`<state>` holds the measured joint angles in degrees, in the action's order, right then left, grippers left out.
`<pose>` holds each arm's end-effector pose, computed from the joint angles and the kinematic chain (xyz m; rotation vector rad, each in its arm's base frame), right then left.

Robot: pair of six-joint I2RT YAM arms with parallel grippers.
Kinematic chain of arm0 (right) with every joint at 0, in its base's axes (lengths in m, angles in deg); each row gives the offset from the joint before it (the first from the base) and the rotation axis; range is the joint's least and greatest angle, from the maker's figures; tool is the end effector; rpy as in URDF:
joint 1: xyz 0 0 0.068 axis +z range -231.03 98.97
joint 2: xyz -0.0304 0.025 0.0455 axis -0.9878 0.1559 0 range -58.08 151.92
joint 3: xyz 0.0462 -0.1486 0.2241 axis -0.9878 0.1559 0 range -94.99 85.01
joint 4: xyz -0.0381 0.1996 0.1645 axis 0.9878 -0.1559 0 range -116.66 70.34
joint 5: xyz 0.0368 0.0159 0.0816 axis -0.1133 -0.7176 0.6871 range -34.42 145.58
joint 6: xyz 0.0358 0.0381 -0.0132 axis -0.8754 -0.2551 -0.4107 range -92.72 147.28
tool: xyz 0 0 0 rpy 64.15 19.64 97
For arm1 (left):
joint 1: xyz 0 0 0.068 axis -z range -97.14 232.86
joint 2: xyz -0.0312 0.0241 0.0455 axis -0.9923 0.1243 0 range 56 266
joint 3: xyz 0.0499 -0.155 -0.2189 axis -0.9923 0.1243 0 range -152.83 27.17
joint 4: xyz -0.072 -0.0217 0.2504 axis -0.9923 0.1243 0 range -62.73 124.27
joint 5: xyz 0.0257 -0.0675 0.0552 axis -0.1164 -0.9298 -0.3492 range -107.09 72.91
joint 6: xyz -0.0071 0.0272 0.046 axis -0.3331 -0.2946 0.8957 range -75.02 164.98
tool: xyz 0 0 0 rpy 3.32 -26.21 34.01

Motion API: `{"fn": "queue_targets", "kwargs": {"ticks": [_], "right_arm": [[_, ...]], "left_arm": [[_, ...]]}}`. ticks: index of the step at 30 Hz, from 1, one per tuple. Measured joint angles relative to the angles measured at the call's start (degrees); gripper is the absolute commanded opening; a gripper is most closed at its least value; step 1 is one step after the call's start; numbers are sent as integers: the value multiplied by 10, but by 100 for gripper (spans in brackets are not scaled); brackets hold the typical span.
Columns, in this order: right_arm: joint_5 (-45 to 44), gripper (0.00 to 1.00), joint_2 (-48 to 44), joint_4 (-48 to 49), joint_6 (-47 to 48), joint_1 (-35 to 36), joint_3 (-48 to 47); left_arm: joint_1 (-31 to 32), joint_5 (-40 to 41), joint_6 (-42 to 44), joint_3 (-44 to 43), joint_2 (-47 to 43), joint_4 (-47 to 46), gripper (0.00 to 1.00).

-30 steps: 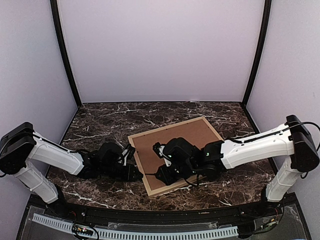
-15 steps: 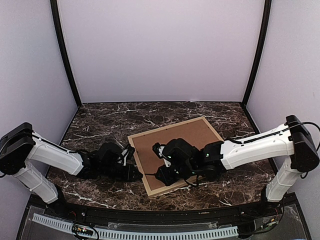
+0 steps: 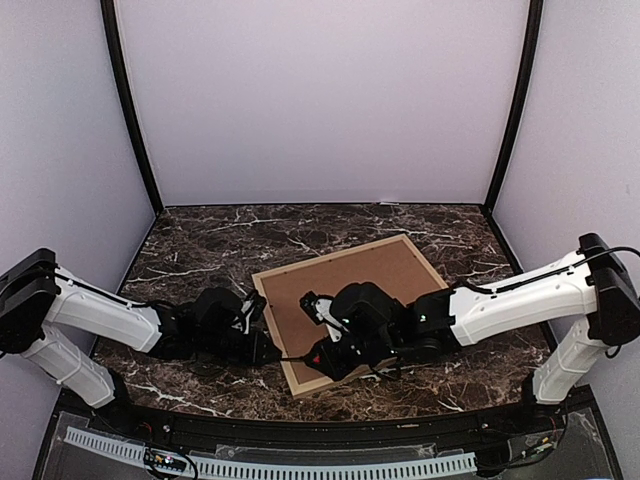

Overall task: Take the photo out of the frame
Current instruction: Release the fastener from the backboard.

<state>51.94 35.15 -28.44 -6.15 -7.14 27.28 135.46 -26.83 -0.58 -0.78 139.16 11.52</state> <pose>0.0987 0.3334 0.2072 -0.8341 2.3600 0.8029 0.1542 -0.2116 0.1394 0.2531 2.4804 -1.0275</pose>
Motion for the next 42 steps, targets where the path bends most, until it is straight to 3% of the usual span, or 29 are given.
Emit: {"fn": "queue_targets", "kwargs": {"ticks": [6, 13, 18, 28, 37, 42], "right_arm": [[68, 0, -39, 46, 15, 28, 5], [59, 0, -97, 29, 35, 8, 14], [32, 0, -146, -1, 46, -9, 39], [-60, 0, -226, -48, 53, -38, 74], [-132, 0, -242, -75, 39, -42, 75], [-173, 0, -249, -110, 29, -47, 75]], "left_arm": [[1, 33, -1, 0, -17, 33, 23], [1, 71, 0, -7, -44, 96, 28], [1, 104, 5, -21, -74, 139, 41], [1, 163, 19, -61, -117, 208, 78], [1, 209, 29, -174, -52, 280, 80], [1, 228, 15, -216, 7, 317, 87]]}}
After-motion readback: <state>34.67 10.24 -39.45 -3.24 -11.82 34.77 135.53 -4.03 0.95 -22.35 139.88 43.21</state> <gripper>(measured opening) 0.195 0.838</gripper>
